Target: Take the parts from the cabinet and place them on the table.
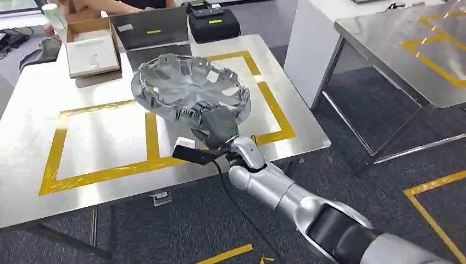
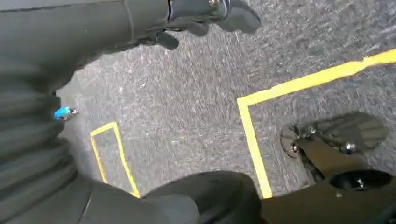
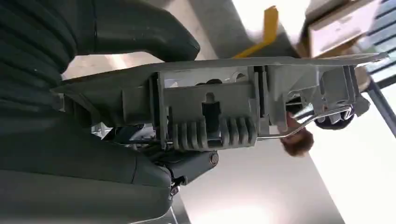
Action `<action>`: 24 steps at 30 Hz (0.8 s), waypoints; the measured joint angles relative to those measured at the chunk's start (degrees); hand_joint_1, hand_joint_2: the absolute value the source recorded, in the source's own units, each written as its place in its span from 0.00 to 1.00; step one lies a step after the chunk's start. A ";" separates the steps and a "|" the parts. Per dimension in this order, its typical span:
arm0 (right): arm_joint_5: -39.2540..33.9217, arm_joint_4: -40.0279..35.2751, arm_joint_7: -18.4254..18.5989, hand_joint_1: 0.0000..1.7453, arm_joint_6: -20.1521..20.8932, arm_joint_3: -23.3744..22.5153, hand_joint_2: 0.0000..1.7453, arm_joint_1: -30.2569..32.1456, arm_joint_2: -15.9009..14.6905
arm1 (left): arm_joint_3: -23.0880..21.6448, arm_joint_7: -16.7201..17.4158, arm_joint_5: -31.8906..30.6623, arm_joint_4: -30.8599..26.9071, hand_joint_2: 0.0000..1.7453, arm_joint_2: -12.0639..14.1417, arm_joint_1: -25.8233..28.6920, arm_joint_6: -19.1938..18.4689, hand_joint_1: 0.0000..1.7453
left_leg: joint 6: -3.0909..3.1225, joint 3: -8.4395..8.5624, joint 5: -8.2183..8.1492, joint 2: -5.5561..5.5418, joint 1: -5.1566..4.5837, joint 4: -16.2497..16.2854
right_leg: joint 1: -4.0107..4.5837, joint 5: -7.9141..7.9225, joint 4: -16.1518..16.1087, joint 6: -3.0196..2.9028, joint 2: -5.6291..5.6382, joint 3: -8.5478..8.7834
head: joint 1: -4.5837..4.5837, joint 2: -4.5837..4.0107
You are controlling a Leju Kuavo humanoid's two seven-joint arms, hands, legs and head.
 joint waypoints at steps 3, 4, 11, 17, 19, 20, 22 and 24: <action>-0.09 7.30 0.02 0.00 -0.39 -0.57 0.00 -1.79 0.87 | 0.00 -0.02 0.22 0.00 1.00 0.00 0.01 0.00 0.00 | -0.06 0.47 -0.01 0.09 0.06 -0.55 | 0.10 -0.16 0.01 -0.36 0.22 0.14 | 0.04 0.00; -0.09 9.12 0.00 0.00 -0.50 -0.67 0.00 -1.92 1.16 | 0.00 -0.09 0.22 0.00 1.00 0.00 0.02 0.00 0.00 | -0.09 0.57 -0.02 0.10 0.06 -0.65 | 0.10 -0.23 0.01 -0.48 0.24 0.16 | 0.04 0.00; -0.50 14.15 -2.01 0.00 -1.64 -1.09 0.00 -2.63 1.90 | -0.04 -1.35 0.63 0.00 0.00 0.02 0.33 1.03 0.00 | -0.70 0.98 -0.08 0.14 0.08 -1.08 | 0.17 -0.54 0.01 -0.98 0.23 0.38 | 0.07 0.00; -4.29 10.19 -6.32 0.00 -2.95 -1.38 0.00 -2.36 1.90 | -0.04 -1.22 2.23 0.02 0.00 0.02 0.73 1.75 0.00 | -0.93 1.13 -0.13 0.21 0.14 -1.10 | 0.06 -0.54 0.02 -0.98 0.34 0.50 | 0.09 0.00; -6.88 5.25 -7.64 0.00 -3.49 -1.46 0.00 -1.82 1.90 | 0.00 -1.16 2.49 0.00 0.00 0.15 0.95 2.18 0.00 | -0.26 1.09 -0.53 0.27 -0.27 -0.71 | -0.31 -0.38 -0.52 -0.43 0.36 0.67 | 0.04 0.00; -8.10 2.74 -8.24 0.00 -3.95 -1.51 0.00 -1.40 1.86 | 0.00 -1.23 2.60 0.02 0.00 0.19 1.10 2.34 0.00 | 0.15 1.34 -0.11 0.31 -0.26 -1.07 | -0.32 0.01 -0.83 -0.16 0.39 0.95 | 0.07 0.00; -10.98 -4.92 -9.73 0.00 -5.67 -2.16 0.00 0.05 1.18 | 0.09 -1.49 2.99 0.07 0.00 0.02 1.35 2.62 0.00 | 0.29 2.73 1.16 0.73 0.53 -3.51 | -0.04 -0.70 -0.58 0.03 0.39 1.26 | 0.09 0.00; -13.89 -12.90 -12.02 0.00 -8.24 -2.90 0.00 1.22 0.53 | 0.15 -1.82 3.47 0.09 0.00 0.04 1.56 2.86 0.00 | 0.71 2.80 1.39 0.92 0.71 -3.79 | 0.05 -5.36 6.11 0.49 0.27 -1.56 | 0.33 0.00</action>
